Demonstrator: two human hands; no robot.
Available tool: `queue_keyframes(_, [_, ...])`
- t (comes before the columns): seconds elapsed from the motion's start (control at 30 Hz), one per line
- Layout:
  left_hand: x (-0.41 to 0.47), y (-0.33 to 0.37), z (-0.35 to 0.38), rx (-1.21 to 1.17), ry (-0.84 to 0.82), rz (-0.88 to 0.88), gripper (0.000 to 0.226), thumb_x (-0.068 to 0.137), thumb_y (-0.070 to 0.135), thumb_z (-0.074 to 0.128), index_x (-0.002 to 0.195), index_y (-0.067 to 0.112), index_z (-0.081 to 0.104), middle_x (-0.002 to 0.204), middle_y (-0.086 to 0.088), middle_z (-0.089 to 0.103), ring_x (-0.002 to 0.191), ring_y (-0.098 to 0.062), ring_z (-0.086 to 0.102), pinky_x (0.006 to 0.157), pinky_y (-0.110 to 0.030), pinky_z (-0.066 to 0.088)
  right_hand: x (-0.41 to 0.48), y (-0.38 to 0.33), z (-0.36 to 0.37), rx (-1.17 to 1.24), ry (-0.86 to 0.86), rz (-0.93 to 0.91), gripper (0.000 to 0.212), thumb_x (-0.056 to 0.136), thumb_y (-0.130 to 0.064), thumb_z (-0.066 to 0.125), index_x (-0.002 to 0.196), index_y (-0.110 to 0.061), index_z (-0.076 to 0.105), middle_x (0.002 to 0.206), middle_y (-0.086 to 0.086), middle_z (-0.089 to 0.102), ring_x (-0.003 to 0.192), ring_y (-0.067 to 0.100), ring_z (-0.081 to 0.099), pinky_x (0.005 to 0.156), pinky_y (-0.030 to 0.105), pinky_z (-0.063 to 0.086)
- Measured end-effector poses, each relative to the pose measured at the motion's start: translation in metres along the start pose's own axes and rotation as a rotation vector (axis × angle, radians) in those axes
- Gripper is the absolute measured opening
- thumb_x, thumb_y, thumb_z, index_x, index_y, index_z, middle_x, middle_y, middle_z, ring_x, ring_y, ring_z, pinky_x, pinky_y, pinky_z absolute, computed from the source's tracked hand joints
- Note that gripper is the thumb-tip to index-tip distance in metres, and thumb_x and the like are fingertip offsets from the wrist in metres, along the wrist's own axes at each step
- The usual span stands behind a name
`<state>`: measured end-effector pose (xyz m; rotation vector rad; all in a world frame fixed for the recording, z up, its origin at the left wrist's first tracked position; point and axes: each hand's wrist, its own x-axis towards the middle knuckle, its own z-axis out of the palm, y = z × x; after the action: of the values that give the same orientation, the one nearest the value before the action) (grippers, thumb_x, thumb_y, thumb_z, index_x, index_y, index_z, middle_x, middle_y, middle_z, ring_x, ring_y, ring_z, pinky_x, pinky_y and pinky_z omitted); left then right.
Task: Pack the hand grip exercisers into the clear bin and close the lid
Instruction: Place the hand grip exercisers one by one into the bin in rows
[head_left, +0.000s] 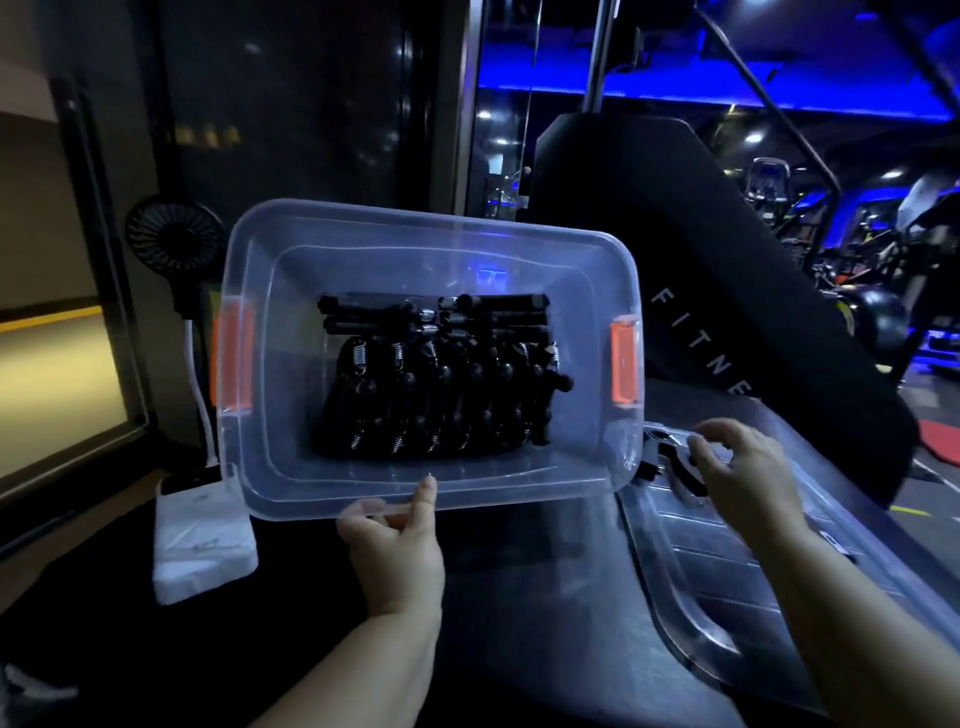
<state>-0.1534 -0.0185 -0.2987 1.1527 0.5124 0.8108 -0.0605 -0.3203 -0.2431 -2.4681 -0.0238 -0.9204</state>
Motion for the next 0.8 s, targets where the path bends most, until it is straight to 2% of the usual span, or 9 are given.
queue_keyframes(0.07, [0.0, -0.001, 0.0, -0.004, -0.009, 0.003, 0.046, 0.081, 0.027, 0.075, 0.101, 0.011, 0.038, 0.074, -0.003, 0.056, 0.065, -0.02, 0.055, 0.065, -0.028, 0.046, -0.006, 0.018, 0.001, -0.194, -0.128, 0.129, 0.037, 0.09, -0.049, 0.053, 0.115, -0.022, 0.063, 0.12, 0.009, 0.064, 0.119, 0.03, 0.05, 0.095, 0.043, 0.041])
queue_keyframes(0.13, [0.0, -0.001, 0.001, -0.011, -0.016, 0.004, 0.046, 0.081, 0.026, 0.075, 0.102, 0.011, 0.037, 0.074, -0.004, 0.056, 0.066, -0.023, 0.055, 0.07, -0.037, 0.049, -0.01, 0.03, 0.002, -0.34, -0.26, 0.274, 0.051, 0.089, -0.062, 0.042, 0.126, -0.029, 0.054, 0.135, 0.005, 0.054, 0.129, 0.026, 0.042, 0.104, 0.05, 0.032])
queue_keyframes(0.2, [0.001, -0.002, 0.0, -0.008, -0.017, 0.011, 0.046, 0.081, 0.027, 0.074, 0.103, 0.012, 0.037, 0.075, -0.004, 0.056, 0.069, -0.025, 0.055, 0.071, -0.039, 0.049, -0.013, 0.036, 0.002, -0.408, -0.346, 0.406, 0.058, 0.087, -0.069, 0.033, 0.131, -0.033, 0.048, 0.143, 0.0, 0.046, 0.133, 0.025, 0.036, 0.105, 0.054, 0.023])
queue_keyframes(0.27, [0.001, -0.003, 0.0, -0.006, -0.018, 0.019, 0.046, 0.082, 0.027, 0.074, 0.104, 0.012, 0.036, 0.076, -0.003, 0.055, 0.07, -0.025, 0.054, 0.071, -0.038, 0.049, -0.015, 0.037, 0.002, -0.434, -0.391, 0.453, 0.061, 0.086, -0.072, 0.03, 0.132, -0.034, 0.046, 0.146, 0.0, 0.041, 0.135, 0.027, 0.033, 0.105, 0.054, 0.021])
queue_keyframes(0.37, [0.0, -0.003, 0.0, -0.005, -0.012, 0.024, 0.047, 0.082, 0.027, 0.074, 0.104, 0.011, 0.036, 0.076, -0.002, 0.054, 0.069, -0.022, 0.054, 0.074, -0.038, 0.049, -0.017, 0.037, 0.001, -0.464, -0.431, 0.455, 0.064, 0.085, -0.071, 0.035, 0.138, -0.035, 0.039, 0.148, 0.002, 0.037, 0.135, 0.029, 0.031, 0.104, 0.05, 0.024])
queue_keyframes(0.47, [0.0, -0.003, 0.0, 0.005, -0.022, 0.02, 0.047, 0.082, 0.03, 0.073, 0.104, 0.012, 0.036, 0.074, 0.0, 0.055, 0.071, -0.022, 0.056, 0.075, -0.037, 0.048, -0.018, 0.037, -0.004, -0.496, -0.44, 0.461, 0.063, 0.082, -0.072, 0.042, 0.136, -0.039, 0.039, 0.144, 0.001, 0.041, 0.129, 0.031, 0.038, 0.099, 0.046, 0.028])
queue_keyframes(0.63, [-0.001, -0.003, -0.001, 0.013, -0.024, 0.022, 0.047, 0.082, 0.031, 0.073, 0.105, 0.012, 0.036, 0.073, 0.0, 0.055, 0.074, -0.025, 0.057, 0.077, -0.035, 0.048, -0.022, 0.042, -0.012, -0.528, -0.465, 0.453, 0.052, 0.083, -0.073, 0.038, 0.129, -0.048, 0.041, 0.139, -0.004, 0.046, 0.122, 0.032, 0.042, 0.085, 0.043, 0.027])
queue_keyframes(0.73, [-0.001, -0.002, -0.001, 0.021, -0.02, 0.027, 0.047, 0.083, 0.031, 0.072, 0.105, 0.012, 0.035, 0.073, 0.001, 0.056, 0.074, -0.024, 0.057, 0.077, -0.036, 0.048, -0.023, 0.043, -0.013, -0.48, -0.475, 0.463, 0.045, 0.084, -0.068, 0.043, 0.127, -0.055, 0.04, 0.142, -0.008, 0.044, 0.122, 0.034, 0.042, 0.094, 0.049, 0.028])
queue_keyframes(0.8, [-0.001, -0.002, -0.001, 0.024, -0.019, 0.028, 0.047, 0.083, 0.03, 0.073, 0.106, 0.012, 0.035, 0.073, 0.001, 0.056, 0.073, -0.024, 0.056, 0.079, -0.037, 0.049, -0.021, 0.044, -0.015, -0.386, -0.46, 0.492, 0.04, 0.082, -0.064, 0.049, 0.119, -0.049, 0.05, 0.133, -0.003, 0.051, 0.114, 0.034, 0.05, 0.099, 0.048, 0.034])
